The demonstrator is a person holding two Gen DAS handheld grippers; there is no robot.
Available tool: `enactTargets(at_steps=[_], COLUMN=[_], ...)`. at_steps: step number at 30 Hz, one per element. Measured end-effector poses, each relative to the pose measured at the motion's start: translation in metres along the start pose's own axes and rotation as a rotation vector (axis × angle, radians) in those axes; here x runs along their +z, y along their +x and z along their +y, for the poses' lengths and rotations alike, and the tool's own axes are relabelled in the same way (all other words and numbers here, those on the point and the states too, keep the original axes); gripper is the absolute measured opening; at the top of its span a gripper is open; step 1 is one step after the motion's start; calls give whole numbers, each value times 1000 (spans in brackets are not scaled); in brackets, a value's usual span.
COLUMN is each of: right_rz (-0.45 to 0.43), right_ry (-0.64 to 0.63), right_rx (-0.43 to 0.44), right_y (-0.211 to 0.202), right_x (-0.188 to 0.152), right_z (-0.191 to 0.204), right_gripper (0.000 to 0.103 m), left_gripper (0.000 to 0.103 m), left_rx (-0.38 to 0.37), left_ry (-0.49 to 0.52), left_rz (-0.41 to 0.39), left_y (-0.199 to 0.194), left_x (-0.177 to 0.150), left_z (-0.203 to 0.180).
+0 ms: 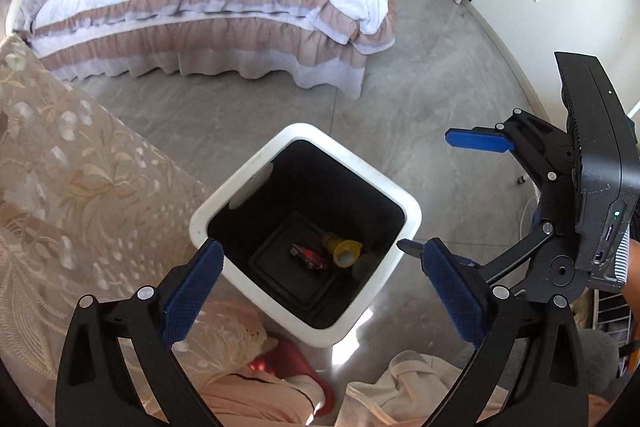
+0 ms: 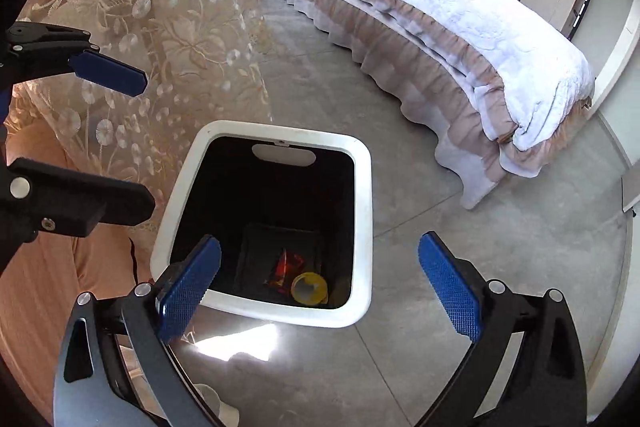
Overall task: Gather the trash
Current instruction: 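Carry both items to the white bin and open both tools to drop them, then return both tools from the bin to the table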
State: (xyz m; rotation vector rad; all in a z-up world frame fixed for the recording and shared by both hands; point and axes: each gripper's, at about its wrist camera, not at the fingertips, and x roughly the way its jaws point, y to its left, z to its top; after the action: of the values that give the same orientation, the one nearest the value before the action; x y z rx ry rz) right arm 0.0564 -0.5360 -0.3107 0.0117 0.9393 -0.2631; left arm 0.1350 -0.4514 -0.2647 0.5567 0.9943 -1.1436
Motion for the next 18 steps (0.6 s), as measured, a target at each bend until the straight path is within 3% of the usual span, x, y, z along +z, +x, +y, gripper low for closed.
enactTargets(at_steps=[12, 18], right_rz=[-172, -283], right_ry=[-36, -69], right_rx=[7, 51], right_y=[-61, -94], right_x=[33, 55], right_z=[13, 30], right_gripper=[98, 98], left_gripper=[98, 98], left_rx=[69, 189], left_ry=[3, 30], left_rz=[-154, -254], left_y=[-78, -131], left_x=[4, -5], left_z=[-10, -10])
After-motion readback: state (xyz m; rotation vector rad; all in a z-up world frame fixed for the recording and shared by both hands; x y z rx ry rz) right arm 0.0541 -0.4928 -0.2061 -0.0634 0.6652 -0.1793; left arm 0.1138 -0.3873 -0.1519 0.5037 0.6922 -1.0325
